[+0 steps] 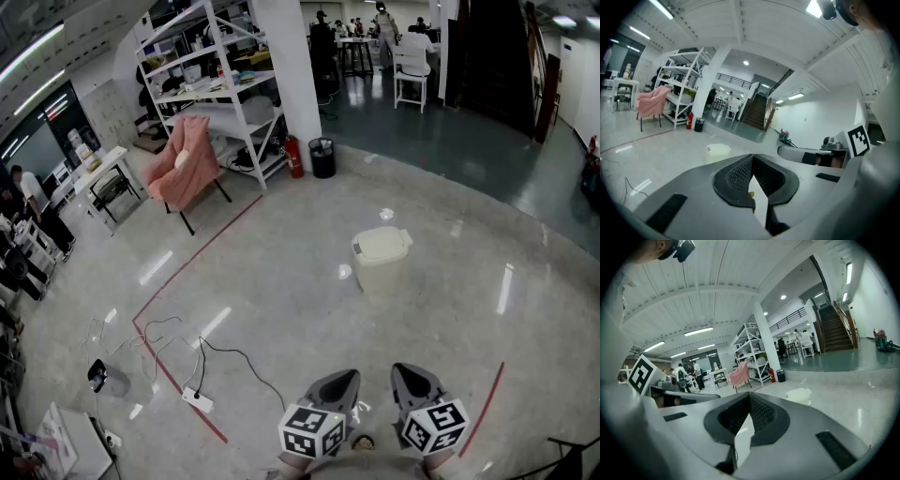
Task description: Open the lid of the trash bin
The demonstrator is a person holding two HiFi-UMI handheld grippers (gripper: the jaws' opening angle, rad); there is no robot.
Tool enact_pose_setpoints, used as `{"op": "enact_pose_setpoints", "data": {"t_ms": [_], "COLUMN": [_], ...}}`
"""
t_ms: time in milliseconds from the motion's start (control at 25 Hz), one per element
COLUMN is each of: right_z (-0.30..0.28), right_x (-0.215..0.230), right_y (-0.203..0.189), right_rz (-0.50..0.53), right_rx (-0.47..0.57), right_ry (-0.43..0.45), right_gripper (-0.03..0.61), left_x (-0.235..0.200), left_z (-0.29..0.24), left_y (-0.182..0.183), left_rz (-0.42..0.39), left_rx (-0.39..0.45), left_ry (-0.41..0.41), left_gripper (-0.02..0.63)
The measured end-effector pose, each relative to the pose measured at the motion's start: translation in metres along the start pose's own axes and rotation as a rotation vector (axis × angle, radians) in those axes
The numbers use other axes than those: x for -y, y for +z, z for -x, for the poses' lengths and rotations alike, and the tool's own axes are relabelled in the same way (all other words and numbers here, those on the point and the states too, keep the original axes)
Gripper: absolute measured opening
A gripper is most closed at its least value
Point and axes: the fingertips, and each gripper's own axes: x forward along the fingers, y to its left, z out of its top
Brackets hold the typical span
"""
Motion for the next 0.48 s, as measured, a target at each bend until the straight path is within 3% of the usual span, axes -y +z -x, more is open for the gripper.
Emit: {"op": "enact_pose_setpoints", "data": {"t_ms": [120, 480], "right_z": [0.004, 0.017], "right_x": [-0.014, -0.04], "right_y": [0.005, -0.008], "right_rz": [0.012, 0.029], "right_rx": [0.013, -0.001], "right_ry": [0.02, 0.023], "right_gripper": [0.003, 0.003], "left_x": [0.0, 0.015], "left_z": [0.01, 0.023], "left_y": [0.011, 0.003], "left_rz": [-0.053, -0.129], "left_rx": [0.008, -0.029], "left_ry": [0.053, 0.076], "left_gripper": [0.002, 0.002]}}
